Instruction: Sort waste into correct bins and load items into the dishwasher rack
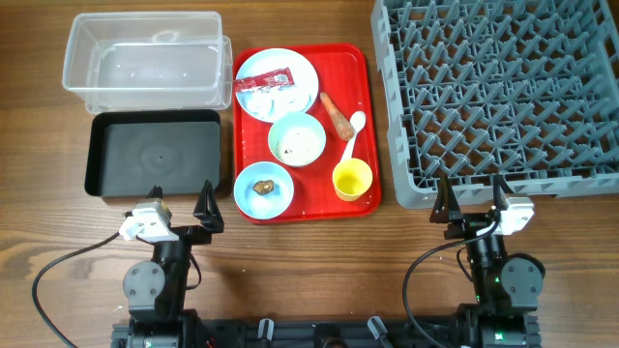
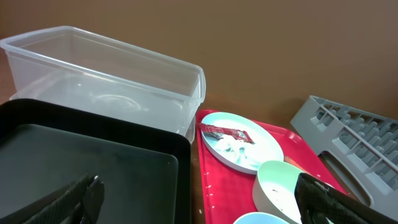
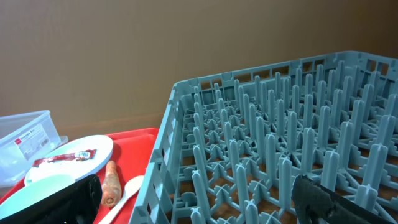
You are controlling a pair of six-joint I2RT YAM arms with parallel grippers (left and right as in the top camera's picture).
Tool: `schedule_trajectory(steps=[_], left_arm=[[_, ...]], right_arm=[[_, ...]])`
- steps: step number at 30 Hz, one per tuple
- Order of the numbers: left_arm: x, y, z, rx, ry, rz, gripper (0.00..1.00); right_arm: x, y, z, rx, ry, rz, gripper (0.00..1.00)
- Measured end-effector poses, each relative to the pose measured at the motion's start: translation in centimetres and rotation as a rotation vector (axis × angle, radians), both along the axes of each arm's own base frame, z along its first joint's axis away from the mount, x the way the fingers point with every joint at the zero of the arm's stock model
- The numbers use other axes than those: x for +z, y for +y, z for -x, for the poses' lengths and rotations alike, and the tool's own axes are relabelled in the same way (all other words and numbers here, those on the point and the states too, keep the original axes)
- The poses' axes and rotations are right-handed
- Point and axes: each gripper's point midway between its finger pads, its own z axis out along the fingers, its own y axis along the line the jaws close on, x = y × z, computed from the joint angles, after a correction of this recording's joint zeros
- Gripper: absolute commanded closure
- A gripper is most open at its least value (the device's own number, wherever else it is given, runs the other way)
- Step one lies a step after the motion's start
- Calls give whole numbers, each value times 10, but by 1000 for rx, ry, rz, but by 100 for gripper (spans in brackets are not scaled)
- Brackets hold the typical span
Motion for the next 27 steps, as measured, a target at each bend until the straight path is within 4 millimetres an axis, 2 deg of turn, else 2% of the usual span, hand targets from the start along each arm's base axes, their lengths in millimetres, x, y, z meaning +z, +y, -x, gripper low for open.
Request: schedule_trajectory(steps=[27], left_arm=[[5, 0, 0, 1, -19, -1, 0]], right_arm=[[0, 0, 0, 0, 0, 0, 0]])
